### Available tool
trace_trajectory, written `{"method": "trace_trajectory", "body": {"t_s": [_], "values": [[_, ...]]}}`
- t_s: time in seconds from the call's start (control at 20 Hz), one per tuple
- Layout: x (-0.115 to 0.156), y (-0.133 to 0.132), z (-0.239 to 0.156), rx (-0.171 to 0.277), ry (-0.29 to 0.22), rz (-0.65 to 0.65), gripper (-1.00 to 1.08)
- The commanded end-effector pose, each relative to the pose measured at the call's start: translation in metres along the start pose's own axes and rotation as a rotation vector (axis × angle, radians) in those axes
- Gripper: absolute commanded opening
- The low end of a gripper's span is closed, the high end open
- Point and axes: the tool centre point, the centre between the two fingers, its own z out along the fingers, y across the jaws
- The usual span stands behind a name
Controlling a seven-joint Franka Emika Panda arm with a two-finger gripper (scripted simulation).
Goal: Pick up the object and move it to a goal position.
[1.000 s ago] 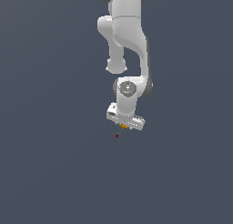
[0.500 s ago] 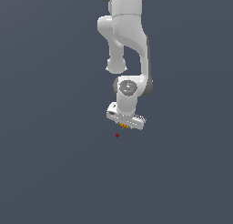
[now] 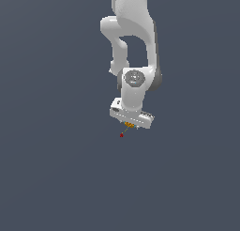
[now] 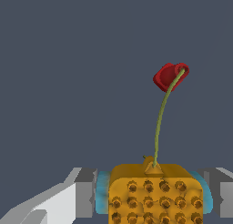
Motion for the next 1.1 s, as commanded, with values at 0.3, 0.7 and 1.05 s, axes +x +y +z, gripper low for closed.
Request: {"method": "trace_trajectory", "body": {"t_s": [0.3,0.7,1.05], "values": [[0.003,-0.009,-0.089,0.0,0.002,0.001,-1.0],[0.007,-0.018,-0.178,0.0,0.002,0.001,-1.0],[0.01,-0.026,-0.252,0.0,0.002,0.001,-1.0]]}}
